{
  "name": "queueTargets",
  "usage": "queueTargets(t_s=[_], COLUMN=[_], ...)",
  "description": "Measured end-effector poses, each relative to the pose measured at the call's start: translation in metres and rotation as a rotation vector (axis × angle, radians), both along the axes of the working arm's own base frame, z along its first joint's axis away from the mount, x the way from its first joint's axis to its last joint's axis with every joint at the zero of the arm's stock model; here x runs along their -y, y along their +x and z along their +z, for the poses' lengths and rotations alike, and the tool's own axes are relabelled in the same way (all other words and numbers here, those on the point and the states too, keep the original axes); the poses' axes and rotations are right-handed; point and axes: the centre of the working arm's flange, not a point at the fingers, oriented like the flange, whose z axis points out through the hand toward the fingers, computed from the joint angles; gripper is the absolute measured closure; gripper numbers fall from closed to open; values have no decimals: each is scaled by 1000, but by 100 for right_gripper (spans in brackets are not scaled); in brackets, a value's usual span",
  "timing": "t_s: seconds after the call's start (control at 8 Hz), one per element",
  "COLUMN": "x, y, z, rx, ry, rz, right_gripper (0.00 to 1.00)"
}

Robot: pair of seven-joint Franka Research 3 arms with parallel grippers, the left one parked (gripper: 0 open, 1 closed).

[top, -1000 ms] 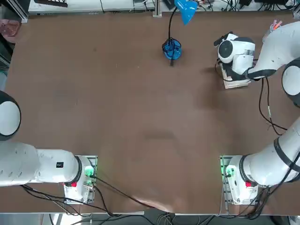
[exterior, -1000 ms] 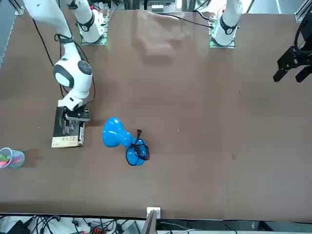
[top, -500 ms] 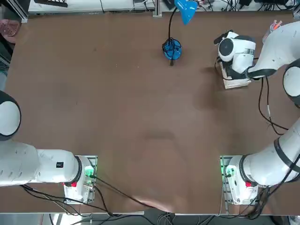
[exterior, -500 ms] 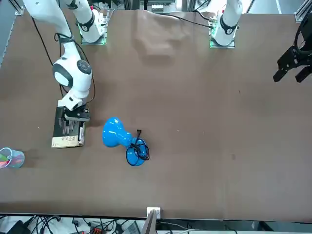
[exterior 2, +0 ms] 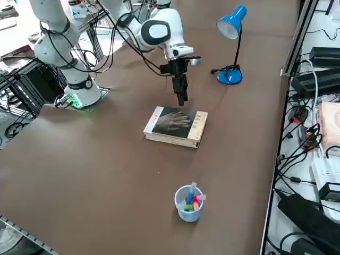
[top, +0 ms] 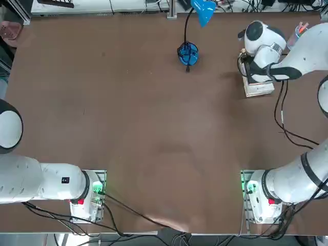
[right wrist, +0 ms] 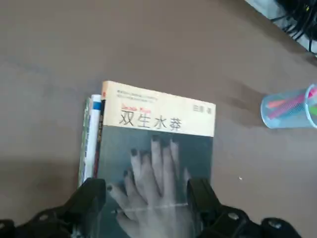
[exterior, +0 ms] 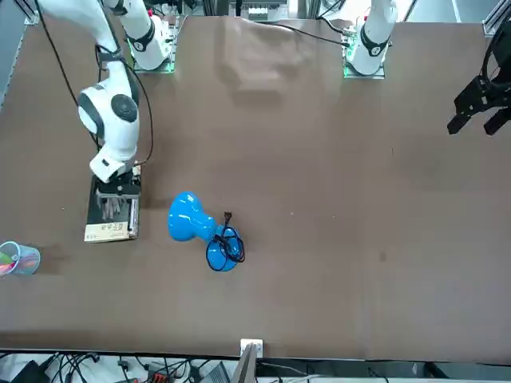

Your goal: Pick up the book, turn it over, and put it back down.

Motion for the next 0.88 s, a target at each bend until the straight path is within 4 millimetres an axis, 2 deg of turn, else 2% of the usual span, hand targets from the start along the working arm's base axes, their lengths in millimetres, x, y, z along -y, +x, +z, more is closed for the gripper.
queueTargets(t_s=[0.25, 0.5, 0.88], x=[9, 23, 79], y=[16, 29, 40], z=[56, 118, 215], rx=[-104, -190, -274], ry=[27, 128, 355], rz=[-42, -105, -233], right_gripper=[0, 0, 0])
